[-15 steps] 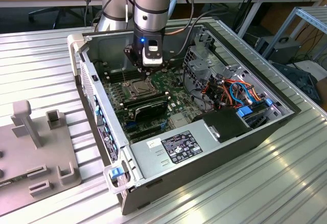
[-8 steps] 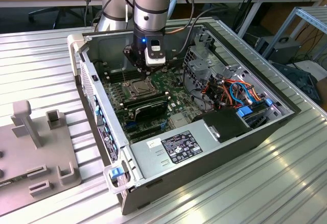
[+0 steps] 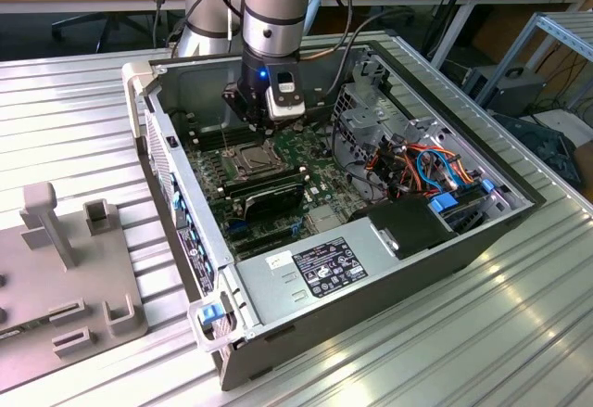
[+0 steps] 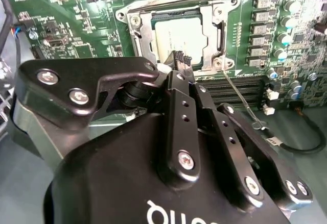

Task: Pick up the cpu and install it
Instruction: 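Install the first cpu locking lever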

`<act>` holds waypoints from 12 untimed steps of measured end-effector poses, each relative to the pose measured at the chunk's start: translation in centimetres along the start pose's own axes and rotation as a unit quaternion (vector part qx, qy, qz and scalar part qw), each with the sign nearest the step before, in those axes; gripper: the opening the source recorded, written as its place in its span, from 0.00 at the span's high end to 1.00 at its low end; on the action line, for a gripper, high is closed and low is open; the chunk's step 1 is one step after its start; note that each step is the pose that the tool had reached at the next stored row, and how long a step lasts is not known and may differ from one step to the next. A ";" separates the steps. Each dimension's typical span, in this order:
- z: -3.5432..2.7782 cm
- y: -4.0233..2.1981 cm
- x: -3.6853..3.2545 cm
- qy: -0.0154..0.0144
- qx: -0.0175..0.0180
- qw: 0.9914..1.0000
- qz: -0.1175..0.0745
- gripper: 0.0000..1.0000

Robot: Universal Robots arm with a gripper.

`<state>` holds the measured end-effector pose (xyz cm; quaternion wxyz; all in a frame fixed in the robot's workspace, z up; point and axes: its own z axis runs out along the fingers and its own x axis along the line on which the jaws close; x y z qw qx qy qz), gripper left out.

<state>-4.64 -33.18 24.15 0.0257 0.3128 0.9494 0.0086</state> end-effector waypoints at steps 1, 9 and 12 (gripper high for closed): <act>0.00 0.01 0.01 0.000 -0.001 1.000 -0.014 0.89; 0.00 0.03 0.02 0.003 -0.004 0.995 -0.100 0.89; 0.00 0.03 0.02 0.004 -0.006 0.991 -0.133 0.89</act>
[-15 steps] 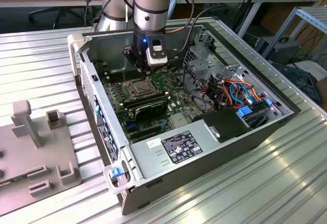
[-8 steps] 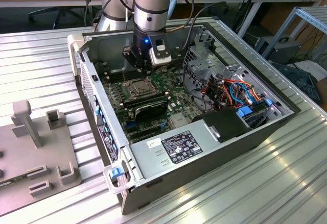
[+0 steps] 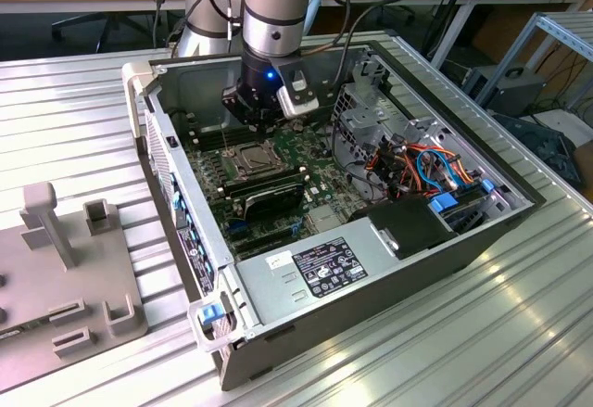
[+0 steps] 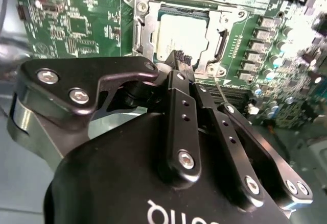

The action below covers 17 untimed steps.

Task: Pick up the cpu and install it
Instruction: 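Install the first cpu locking lever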

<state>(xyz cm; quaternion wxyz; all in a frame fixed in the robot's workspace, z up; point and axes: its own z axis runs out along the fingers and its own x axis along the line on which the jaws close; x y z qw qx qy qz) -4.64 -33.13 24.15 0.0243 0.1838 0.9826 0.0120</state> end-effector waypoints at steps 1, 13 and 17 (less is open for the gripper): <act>0.00 0.00 0.00 0.000 0.000 1.000 -0.008 0.89; 0.01 0.00 0.00 0.004 -0.006 0.991 -0.135 0.89; 0.02 0.00 0.00 0.005 -0.007 0.986 -0.169 0.89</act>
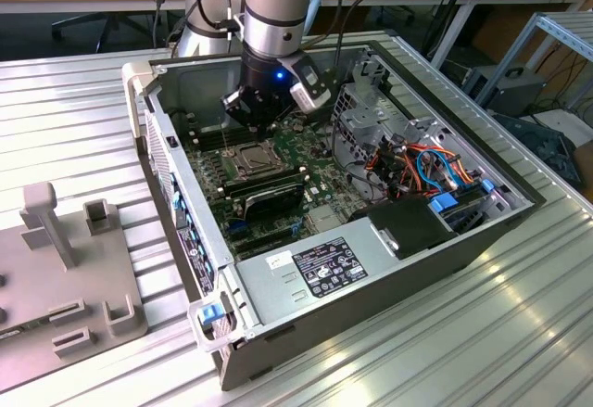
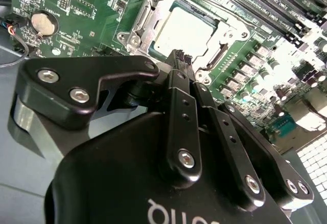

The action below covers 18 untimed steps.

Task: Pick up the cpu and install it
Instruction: 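Install the first cpu locking lever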

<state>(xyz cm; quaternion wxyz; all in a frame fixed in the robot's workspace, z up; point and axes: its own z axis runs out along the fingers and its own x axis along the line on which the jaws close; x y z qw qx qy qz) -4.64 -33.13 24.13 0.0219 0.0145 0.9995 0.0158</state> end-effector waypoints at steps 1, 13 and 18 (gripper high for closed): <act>0.00 0.00 0.00 0.000 0.000 1.000 0.000 0.89; 0.03 -0.04 1.02 0.000 0.000 1.000 -0.013 0.89; 0.02 -0.22 1.50 0.001 -0.001 1.000 -0.017 0.89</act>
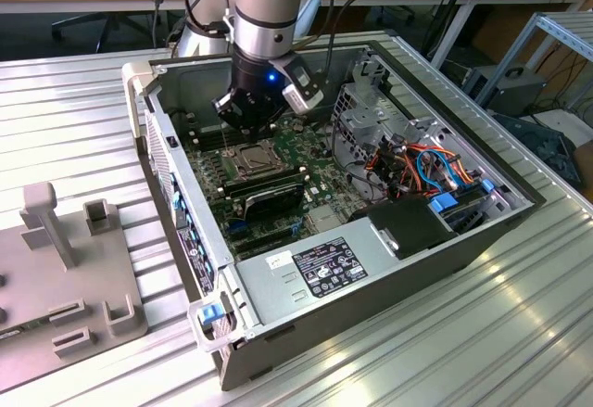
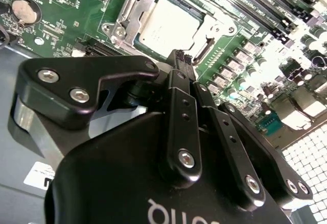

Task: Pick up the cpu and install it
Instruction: 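Install the first cpu locking lever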

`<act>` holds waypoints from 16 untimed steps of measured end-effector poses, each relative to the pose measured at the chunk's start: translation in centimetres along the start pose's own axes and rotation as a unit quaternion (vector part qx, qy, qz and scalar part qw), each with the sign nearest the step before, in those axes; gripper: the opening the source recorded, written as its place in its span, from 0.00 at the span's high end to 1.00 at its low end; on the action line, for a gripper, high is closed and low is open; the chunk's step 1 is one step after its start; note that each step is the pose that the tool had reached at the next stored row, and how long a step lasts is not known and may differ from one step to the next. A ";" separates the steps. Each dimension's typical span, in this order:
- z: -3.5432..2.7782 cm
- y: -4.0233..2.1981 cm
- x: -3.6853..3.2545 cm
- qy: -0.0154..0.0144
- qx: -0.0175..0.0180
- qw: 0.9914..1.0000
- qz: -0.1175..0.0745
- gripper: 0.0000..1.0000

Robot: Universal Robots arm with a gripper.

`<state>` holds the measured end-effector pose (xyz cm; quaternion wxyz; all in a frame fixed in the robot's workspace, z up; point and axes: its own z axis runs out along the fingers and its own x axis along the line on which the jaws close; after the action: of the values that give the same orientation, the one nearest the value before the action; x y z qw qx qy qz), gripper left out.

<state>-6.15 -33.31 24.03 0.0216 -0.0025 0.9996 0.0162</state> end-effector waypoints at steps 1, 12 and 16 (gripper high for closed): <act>-0.01 -0.07 0.12 0.000 0.000 1.000 -0.001 0.89; -0.08 -0.26 1.68 0.000 0.001 1.000 -0.012 0.89; -0.11 -0.26 2.42 0.001 0.002 1.000 -0.017 0.89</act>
<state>-8.57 -33.59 24.03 0.0213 -0.0191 0.9995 0.0139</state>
